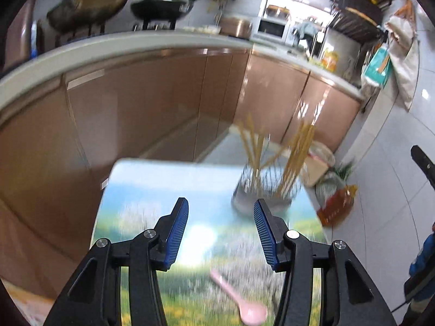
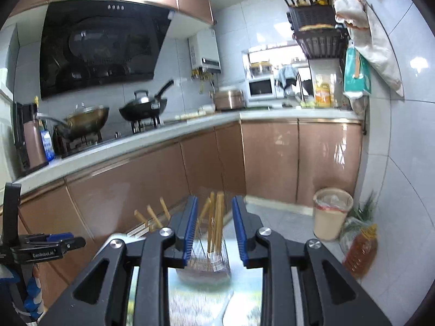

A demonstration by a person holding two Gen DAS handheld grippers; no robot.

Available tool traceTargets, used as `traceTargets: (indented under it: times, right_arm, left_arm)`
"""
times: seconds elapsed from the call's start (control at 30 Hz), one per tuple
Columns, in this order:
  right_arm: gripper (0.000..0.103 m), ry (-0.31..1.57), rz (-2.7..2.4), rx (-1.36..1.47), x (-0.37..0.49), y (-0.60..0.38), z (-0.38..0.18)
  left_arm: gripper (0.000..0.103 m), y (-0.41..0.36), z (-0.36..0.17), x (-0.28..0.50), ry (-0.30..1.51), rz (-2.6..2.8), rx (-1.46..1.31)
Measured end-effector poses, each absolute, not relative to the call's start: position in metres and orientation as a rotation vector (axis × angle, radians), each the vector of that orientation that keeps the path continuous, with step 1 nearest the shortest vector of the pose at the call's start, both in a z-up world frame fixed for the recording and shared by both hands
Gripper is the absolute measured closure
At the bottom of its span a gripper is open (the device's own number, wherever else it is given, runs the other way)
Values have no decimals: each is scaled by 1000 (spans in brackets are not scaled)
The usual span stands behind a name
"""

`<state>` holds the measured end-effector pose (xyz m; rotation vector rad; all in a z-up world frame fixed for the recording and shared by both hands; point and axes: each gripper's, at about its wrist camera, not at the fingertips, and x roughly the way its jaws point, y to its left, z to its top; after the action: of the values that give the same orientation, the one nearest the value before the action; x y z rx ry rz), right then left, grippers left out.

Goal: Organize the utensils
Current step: 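Open both tools and move them over the two spoons, then grasp the pink spoon handle with the left tool while the right tool grasps the white spoon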

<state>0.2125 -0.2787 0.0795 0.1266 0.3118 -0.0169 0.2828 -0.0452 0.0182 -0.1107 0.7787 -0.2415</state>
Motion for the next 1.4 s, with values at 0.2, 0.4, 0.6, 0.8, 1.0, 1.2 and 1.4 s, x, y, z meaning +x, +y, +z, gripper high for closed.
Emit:
traceTargets:
  times: [0.2, 0.4, 0.6, 0.8, 1.0, 1.2, 1.4]
  right_arm:
    - [78, 498, 11, 146, 206, -281, 48]
    - [73, 681, 52, 189, 215, -285, -3]
    - [70, 822, 78, 226, 240, -280, -56]
    - [70, 924, 74, 222, 271, -273, -99]
    - [70, 1019, 63, 235, 305, -272, -128]
    - [70, 1115, 49, 261, 334, -272, -158]
    - [70, 1173, 19, 249, 356, -269, -177]
  left_arm:
    - [53, -38, -29, 260, 948, -268, -166]
    - [51, -50, -79, 258, 1115, -277, -195]
    - [50, -66, -128, 269, 1236, -266, -228]
    - [50, -68, -159, 286, 1296, -229, -259]
    - [50, -74, -172, 300, 1318, -249, -289]
    - [63, -82, -189, 312, 1367, -279, -321]
    - [79, -82, -194, 323, 1378, -294, -341]
